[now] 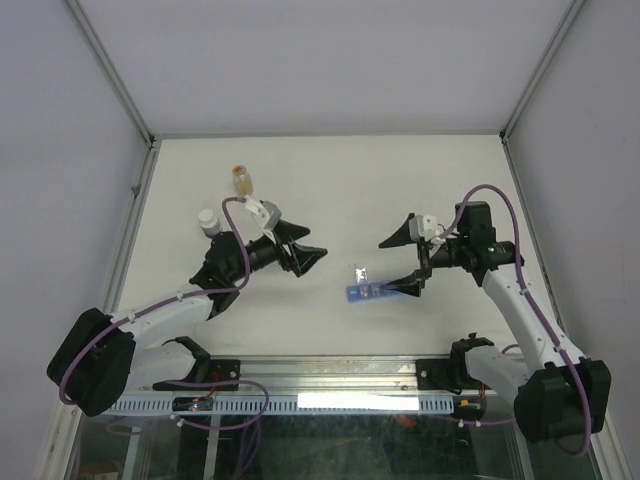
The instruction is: Sort the pills into containers
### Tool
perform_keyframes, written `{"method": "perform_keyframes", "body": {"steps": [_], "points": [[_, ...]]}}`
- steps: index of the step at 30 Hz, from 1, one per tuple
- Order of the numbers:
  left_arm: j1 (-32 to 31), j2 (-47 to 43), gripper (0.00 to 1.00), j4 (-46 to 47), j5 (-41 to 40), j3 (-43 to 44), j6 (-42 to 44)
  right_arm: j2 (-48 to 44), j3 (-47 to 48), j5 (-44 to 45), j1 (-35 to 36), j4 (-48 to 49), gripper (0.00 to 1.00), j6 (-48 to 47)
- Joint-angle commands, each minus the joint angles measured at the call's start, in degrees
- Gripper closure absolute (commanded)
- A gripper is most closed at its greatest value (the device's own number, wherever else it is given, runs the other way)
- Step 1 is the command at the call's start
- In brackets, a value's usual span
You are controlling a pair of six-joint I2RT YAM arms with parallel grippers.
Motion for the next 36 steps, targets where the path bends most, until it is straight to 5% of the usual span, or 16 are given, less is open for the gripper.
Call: {"method": "perform_keyframes", "body": {"steps": [1,8,13,19,26,36], "points": [[-5.7,-2.2,0.18,12.7,4.3,-5.5,3.1,0.6,0.5,2.4,-0.2,-10.1,0.01,-17.2],[-17.2,4.6,0.16,31.9,4.0,-16.1,23.0,7.8,0.0,6.9,0.0,-11.0,0.02,-20.8],[-19.0,15.5,0.15,32.5,4.9,-13.9,32.3,15.7,2.0,10.4,0.8,-8.0,0.11,-13.0],[-19.0,29.8,0.13,39.0,3.5,-11.6,33.5,21.0,2.7,18.5,2.1,1.7,0.21,3.5],[-19.0,40.4,0.14,45.8,2.4,-8.1,29.8,24.8,4.5,20.4,3.4,3.1,0.32,7.6],[-19.1,45.3,0.31,40.1,0.1,-2.8,28.6,24.9,4.0,25.5,4.0,8.9,0.45,17.0]]}}
